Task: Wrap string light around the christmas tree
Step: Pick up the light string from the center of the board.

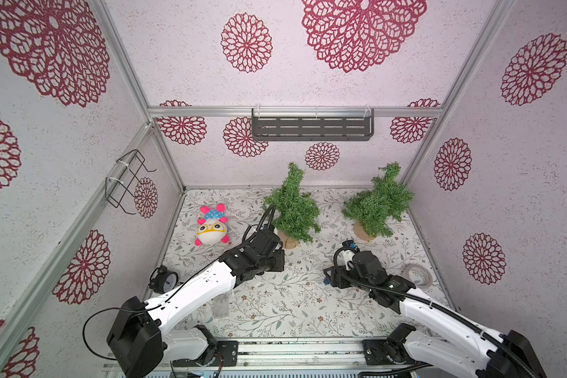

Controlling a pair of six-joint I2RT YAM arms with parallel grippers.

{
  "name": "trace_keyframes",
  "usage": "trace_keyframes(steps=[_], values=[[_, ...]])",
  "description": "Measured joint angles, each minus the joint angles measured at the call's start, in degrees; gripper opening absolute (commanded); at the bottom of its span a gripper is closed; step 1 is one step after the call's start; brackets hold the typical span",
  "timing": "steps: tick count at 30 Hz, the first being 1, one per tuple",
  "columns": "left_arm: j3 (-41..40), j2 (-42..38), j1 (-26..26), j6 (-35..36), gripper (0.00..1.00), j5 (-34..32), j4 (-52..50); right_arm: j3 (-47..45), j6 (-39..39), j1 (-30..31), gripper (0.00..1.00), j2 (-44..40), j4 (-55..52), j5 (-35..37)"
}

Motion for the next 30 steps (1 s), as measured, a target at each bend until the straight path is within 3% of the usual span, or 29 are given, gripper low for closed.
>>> trace_keyframes(steps=[5, 10, 17, 30], values=[[5.3, -1.4, -3.0, 1.1, 0.00, 1.1, -1.4, -3.3, 0.1, 0.9, 0.71, -5.5, 6.4, -2.3], [10.4, -2.2, -5.8, 2.3, 0.00, 1.5, -1.6, -7.5, -1.2, 6.5, 0.76, -5.6, 17.0, -0.4], [16.7, -2.4, -8.2, 4.5, 0.00, 1.9, -1.8, -9.0, -6.6, 12.0, 0.80, 3.3, 32.0, 5.2], [27.3, 1.2, -11.6, 9.7, 0.00, 5.6, -0.9, -3.8, -11.2, 13.0, 0.81, 20.3, 55.0, 13.6]])
